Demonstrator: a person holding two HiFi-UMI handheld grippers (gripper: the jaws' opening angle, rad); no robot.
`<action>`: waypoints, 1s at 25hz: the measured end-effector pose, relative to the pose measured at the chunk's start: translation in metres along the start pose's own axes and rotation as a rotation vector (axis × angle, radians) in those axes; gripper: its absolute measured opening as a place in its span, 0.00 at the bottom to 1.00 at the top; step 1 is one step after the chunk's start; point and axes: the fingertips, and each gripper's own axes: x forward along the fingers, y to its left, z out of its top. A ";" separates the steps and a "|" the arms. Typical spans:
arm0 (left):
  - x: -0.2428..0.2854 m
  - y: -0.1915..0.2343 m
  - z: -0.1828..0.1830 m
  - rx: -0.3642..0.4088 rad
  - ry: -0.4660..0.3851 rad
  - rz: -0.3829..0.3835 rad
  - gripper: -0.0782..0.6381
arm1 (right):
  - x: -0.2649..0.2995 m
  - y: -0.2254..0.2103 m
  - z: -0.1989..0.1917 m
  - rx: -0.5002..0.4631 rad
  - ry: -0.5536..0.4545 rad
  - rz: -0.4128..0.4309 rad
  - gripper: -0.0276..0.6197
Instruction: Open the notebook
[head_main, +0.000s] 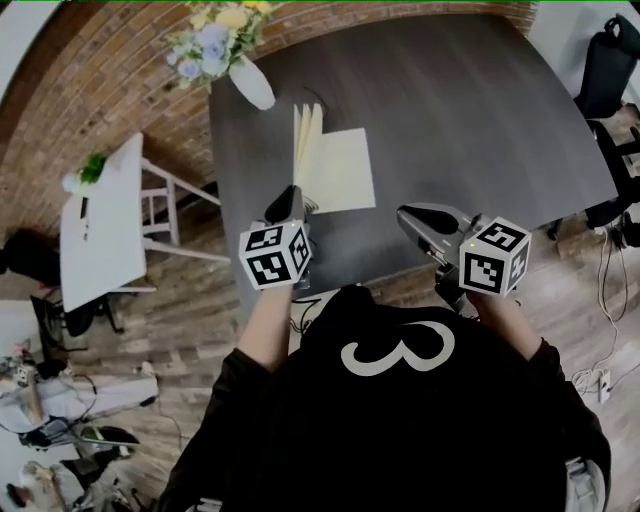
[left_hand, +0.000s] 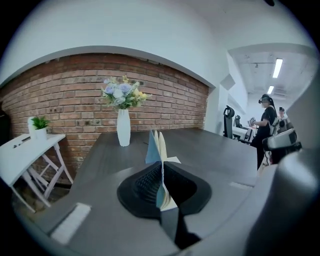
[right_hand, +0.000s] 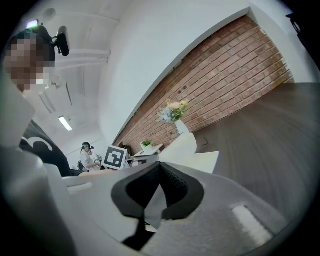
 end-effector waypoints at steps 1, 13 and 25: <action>-0.003 0.006 -0.001 -0.020 -0.008 0.006 0.16 | 0.004 0.002 0.002 -0.010 0.004 0.006 0.04; -0.024 0.068 -0.029 -0.226 0.018 0.008 0.16 | 0.043 0.023 0.001 -0.009 0.045 -0.014 0.04; -0.023 0.104 -0.059 -0.304 0.126 -0.095 0.18 | 0.084 0.037 0.001 0.044 0.046 -0.088 0.04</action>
